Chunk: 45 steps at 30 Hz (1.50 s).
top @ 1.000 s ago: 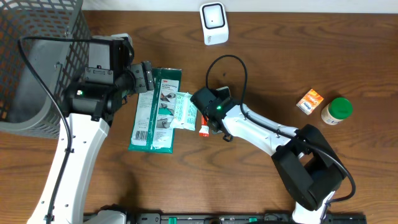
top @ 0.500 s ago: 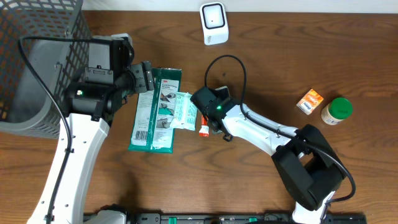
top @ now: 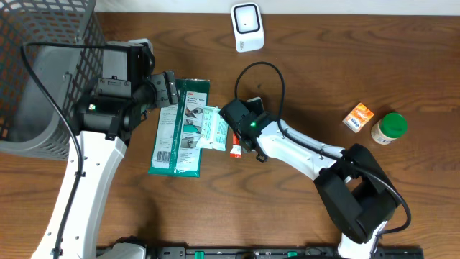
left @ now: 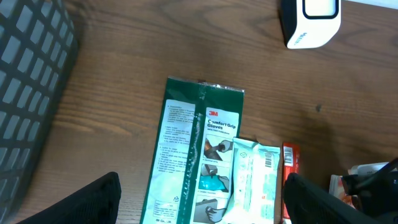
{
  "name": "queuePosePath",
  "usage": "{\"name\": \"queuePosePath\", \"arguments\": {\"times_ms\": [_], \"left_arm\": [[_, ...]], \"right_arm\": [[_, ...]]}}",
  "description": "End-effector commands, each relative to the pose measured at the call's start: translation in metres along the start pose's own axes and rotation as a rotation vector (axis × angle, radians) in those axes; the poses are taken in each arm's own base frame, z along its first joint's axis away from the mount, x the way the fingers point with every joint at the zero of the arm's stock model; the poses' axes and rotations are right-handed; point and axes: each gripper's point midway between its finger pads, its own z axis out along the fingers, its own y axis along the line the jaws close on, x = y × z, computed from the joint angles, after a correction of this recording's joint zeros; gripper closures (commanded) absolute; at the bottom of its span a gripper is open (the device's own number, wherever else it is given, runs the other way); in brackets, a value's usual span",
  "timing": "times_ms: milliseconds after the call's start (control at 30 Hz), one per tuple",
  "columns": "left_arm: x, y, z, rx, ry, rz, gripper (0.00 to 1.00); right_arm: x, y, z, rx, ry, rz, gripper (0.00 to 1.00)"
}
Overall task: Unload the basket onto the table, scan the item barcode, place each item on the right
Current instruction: 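Grasp the second Kleenex tissue pack with the right gripper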
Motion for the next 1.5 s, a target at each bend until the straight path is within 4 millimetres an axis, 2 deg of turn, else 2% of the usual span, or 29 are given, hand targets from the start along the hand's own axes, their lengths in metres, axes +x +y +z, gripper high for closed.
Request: {"name": "queuePosePath", "arguments": {"times_ms": [0,100,300,400,733,1000,1467], "left_arm": [[0.001,0.001,0.001,-0.005,0.002,-0.006,0.16],[0.001,0.001,0.001,-0.005,0.002,-0.006,0.16],[0.001,0.001,0.001,-0.005,0.002,-0.006,0.16],[0.001,0.001,0.001,-0.005,0.002,-0.006,0.16],[0.001,0.001,0.001,-0.005,0.002,-0.006,0.16],[0.001,0.001,0.001,-0.005,0.002,-0.006,0.16],[0.001,0.001,0.001,-0.005,0.002,-0.006,0.16]], "right_arm": [[-0.003,-0.002,-0.004,0.005,-0.001,0.019,0.56],[0.005,-0.008,-0.005,0.03,0.03,-0.095,0.54],[0.006,-0.035,-0.013,0.163,0.023,-0.125,0.5],[0.006,-0.041,-0.015,0.192,0.019,-0.134,0.47],[0.003,-0.008,-0.011,0.016,0.022,-0.095,0.48],[0.002,-0.007,-0.009,0.015,0.017,-0.093,0.57],[-0.003,-0.013,-0.008,0.056,-0.008,-0.101,0.62]]}}
